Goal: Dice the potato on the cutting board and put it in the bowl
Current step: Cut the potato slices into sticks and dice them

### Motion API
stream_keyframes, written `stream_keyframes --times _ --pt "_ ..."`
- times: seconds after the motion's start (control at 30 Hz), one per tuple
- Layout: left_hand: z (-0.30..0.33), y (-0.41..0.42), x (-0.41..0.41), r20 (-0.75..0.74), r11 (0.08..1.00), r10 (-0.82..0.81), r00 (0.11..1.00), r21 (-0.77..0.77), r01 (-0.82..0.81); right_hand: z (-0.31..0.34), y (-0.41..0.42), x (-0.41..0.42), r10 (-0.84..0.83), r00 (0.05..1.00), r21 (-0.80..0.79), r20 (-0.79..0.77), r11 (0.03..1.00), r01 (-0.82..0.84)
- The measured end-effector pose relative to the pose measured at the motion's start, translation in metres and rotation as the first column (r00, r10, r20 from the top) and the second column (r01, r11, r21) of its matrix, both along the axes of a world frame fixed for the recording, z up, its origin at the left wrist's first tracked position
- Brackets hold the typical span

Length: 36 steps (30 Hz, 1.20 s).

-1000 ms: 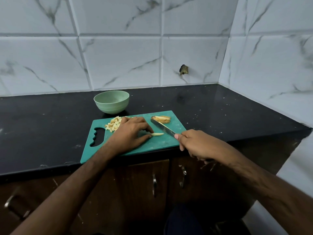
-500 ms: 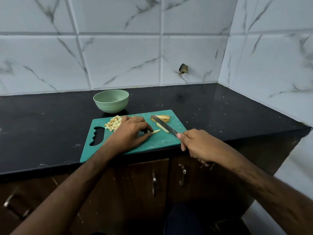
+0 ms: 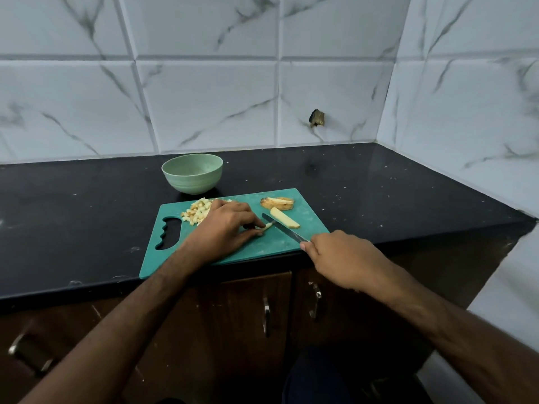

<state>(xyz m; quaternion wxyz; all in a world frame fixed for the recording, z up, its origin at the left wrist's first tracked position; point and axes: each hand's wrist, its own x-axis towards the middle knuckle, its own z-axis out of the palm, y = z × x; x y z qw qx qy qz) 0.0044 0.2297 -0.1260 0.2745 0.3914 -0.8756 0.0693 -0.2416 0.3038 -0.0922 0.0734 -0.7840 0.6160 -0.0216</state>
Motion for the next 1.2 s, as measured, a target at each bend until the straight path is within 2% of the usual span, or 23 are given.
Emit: stream_keyframes --times 0.13,0.27,0.5,0.73,0.9,1.2 --pt "0.000 0.000 0.001 -0.004 1.000 0.000 1.000 -0.002 0.000 0.013 -0.003 -0.001 -0.023 0.994 0.049 0.109 0.999 0.018" --pt "0.000 -0.001 0.000 -0.006 1.000 -0.009 1.000 -0.008 0.009 0.008 0.009 0.002 -0.020 0.995 0.110 0.094 0.994 0.010" --pt "-0.002 -0.002 0.003 -0.017 1.000 -0.008 1.000 0.003 0.008 0.001 0.008 0.006 0.014 0.999 0.005 0.032 1.000 -0.014" --pt "-0.001 -0.001 0.003 -0.034 1.000 -0.012 0.999 0.014 0.012 0.015 0.004 0.006 0.012 0.995 0.031 0.101 0.999 -0.016" --pt "-0.002 -0.002 0.003 -0.045 1.000 -0.021 0.999 0.012 0.021 0.004 0.015 0.009 0.007 0.997 0.079 0.079 0.997 -0.014" --pt "-0.005 -0.004 0.008 -0.035 0.999 -0.045 0.998 0.019 0.046 -0.003 0.011 0.007 0.043 0.998 0.028 0.048 0.999 -0.044"
